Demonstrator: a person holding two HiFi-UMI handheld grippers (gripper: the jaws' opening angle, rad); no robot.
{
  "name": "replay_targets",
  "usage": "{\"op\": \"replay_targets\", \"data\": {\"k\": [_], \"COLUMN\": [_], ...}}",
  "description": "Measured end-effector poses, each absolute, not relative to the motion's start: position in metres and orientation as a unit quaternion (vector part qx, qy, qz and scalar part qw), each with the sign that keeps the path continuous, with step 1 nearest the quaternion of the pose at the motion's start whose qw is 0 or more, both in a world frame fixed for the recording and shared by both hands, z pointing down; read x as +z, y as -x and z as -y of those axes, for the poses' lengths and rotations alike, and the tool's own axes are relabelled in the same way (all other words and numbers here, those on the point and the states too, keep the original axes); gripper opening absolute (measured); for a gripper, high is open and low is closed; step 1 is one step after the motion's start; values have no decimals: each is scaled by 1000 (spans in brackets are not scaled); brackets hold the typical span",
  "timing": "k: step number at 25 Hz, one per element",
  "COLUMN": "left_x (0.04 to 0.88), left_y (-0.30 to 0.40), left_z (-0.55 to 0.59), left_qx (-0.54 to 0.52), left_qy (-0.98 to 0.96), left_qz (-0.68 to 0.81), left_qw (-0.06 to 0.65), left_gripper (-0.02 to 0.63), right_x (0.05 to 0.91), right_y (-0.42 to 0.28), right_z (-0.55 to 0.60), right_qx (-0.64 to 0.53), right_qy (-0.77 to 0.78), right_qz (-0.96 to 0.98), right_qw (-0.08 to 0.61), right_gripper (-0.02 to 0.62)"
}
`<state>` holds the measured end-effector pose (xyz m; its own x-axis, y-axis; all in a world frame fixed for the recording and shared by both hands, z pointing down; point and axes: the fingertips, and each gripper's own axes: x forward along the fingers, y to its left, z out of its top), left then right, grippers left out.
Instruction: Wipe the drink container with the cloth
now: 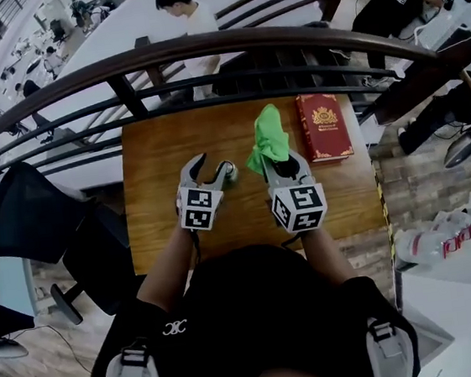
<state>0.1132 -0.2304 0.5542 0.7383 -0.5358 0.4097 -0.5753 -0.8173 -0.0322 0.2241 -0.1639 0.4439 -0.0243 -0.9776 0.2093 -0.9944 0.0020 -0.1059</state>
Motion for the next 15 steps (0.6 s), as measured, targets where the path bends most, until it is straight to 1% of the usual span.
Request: {"op": "replay_targets", "data": {"k": [2, 4, 6, 9, 12, 15], "left_x": [528, 497, 469, 434, 410, 401], "left_y": [-105, -95, -85, -75, -68, -53], "left_z": [238, 247, 254, 253, 248, 240], "left_qx": [169, 136, 115, 91, 71, 69], "left_qy": [-932, -929, -922, -916, -914, -910], "left_qz": [314, 339, 367, 391, 399, 408], "left_qw": [61, 60, 41, 15, 8, 5], "left_gripper": [244, 195, 123, 67, 54, 54], "right_x": [436, 426, 414, 401, 389, 380], "right_y": [-220, -219, -217, -216, -217, -217], "right_z": [165, 169, 171, 171, 171, 169], "right_qx": [99, 81, 62, 42, 25, 1], "right_qy": [-699, -700, -698, -691, -692, -699], "right_qz": [708, 710, 713, 721, 720, 714], "right_qw": [31, 20, 8, -18, -42, -43], "right_gripper": [94, 94, 94, 94, 92, 92]}}
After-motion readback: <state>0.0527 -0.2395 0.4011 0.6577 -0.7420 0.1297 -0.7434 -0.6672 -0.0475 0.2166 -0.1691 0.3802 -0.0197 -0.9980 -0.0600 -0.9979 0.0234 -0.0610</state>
